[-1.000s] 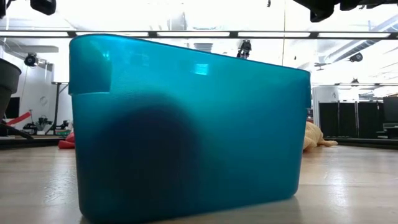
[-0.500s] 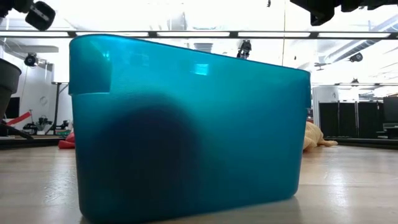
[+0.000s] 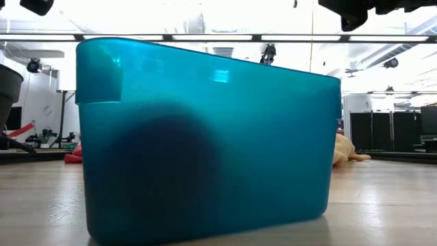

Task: Pick and placing Produce into tupperware
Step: Put the eggplant into the bin

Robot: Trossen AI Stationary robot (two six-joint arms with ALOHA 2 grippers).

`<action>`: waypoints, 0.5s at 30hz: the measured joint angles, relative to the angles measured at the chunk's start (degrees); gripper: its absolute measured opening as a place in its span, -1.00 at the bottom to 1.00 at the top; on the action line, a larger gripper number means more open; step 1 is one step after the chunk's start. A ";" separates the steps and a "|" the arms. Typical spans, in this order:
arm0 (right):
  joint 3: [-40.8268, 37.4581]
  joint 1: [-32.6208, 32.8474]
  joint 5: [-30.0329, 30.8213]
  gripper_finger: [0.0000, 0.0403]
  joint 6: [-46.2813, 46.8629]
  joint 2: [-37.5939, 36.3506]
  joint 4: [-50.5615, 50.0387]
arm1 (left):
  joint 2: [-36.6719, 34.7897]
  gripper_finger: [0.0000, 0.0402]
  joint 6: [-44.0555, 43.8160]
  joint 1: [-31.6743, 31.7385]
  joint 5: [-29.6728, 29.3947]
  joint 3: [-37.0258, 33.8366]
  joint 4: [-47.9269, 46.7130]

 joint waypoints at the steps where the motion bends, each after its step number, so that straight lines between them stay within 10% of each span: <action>1: 0.02 0.00 -0.01 0.07 0.04 0.01 0.00 | 0.47 -1.00 0.35 0.00 0.63 -0.57 1.28; 15: 0.00 0.00 0.00 0.07 0.01 0.02 -1.10 | -1.28 -1.00 2.01 0.02 3.05 -2.14 3.00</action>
